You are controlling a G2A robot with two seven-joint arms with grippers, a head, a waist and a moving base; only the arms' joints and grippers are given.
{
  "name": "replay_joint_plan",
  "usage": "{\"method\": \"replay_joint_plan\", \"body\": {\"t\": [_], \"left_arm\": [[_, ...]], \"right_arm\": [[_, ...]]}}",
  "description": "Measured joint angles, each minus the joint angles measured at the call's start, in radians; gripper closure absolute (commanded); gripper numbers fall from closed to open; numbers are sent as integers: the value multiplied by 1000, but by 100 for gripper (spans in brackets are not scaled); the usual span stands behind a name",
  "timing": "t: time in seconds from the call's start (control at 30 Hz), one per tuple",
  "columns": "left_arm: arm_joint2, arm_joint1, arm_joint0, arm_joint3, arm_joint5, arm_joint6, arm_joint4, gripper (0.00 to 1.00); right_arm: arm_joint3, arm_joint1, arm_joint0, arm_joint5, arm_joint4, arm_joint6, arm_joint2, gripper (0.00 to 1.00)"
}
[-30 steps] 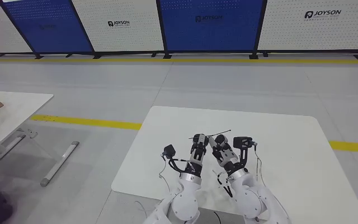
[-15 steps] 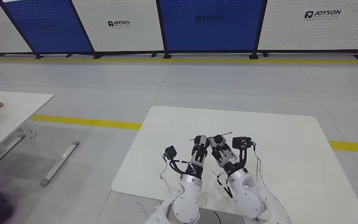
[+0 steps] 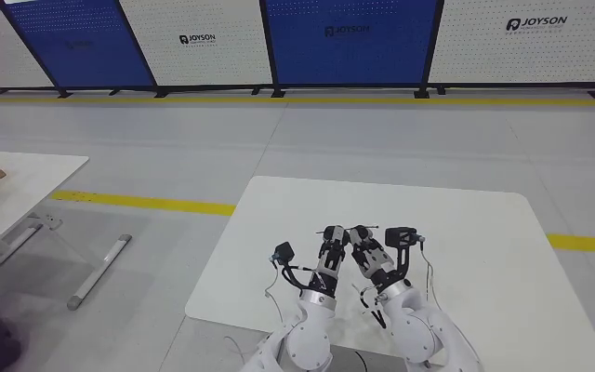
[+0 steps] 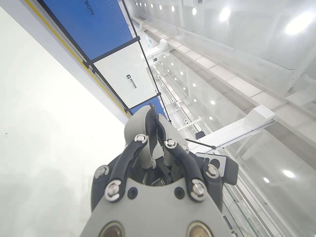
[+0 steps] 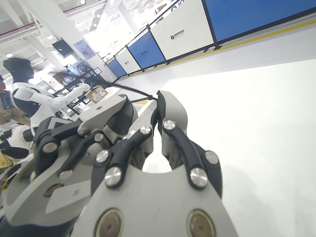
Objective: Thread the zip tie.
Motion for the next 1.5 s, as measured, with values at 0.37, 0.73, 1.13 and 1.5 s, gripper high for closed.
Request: {"method": "replay_joint_plan", "body": {"t": [0.37,0.73,1.13,1.5], "left_arm": [[-9,-1,3,-4,-12,-1,-8,100],[-11,-2,3,-5,-15,0,-6,100],[-4,-5,-1,1,-8,3,0,100],[8,-8,-2,4,-3,1,16,100]], "right_arm": [[7,2,2,-3,-6,4,-7,100],[5,4,-3,-11,7,5,-6,88],[1,7,-6,-17,17,-6,0,85],[-6,9,-4,-22,18,-7,3,93]]}}
